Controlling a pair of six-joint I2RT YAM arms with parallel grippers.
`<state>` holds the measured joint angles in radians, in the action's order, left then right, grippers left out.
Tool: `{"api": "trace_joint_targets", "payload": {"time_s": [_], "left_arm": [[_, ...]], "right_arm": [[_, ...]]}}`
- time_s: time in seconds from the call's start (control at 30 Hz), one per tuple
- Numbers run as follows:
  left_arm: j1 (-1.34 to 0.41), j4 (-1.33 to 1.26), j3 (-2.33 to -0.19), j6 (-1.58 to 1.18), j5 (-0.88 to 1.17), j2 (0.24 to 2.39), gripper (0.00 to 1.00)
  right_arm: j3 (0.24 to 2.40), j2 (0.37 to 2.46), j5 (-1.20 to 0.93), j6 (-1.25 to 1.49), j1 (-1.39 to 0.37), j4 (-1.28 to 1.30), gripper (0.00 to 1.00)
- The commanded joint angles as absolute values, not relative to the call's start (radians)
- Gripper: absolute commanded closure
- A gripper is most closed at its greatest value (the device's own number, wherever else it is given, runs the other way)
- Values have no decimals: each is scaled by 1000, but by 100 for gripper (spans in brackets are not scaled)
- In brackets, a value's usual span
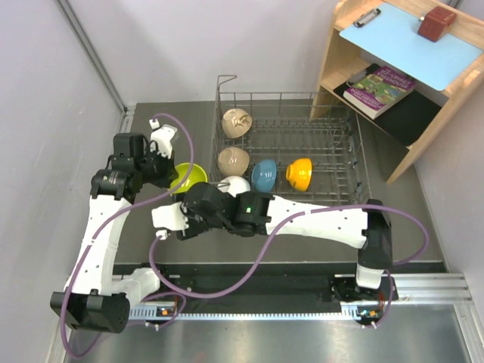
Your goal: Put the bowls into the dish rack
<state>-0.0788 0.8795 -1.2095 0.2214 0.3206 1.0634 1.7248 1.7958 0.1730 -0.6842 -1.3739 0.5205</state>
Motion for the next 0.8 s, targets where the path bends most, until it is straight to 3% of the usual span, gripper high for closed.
{"api": "trace_joint_targets", "payload": {"time_s": [0.0,0.17,0.57,0.77], "left_arm": [[-89,807,-1184,189,337,1023,100],[-92,801,-1172,181,344,1009,100],[-94,793,-1164,181,347,983,100],[-94,784,-1141,183,350,974,100]], "right_arm": [[1819,1809,236,-647,-1387,417,39],[1822,1856,268,-678,-1388,397,40],[1847,1937,258,-657,-1378,402,54],[1905,1979,337,-663,-1376,422,70]]}}
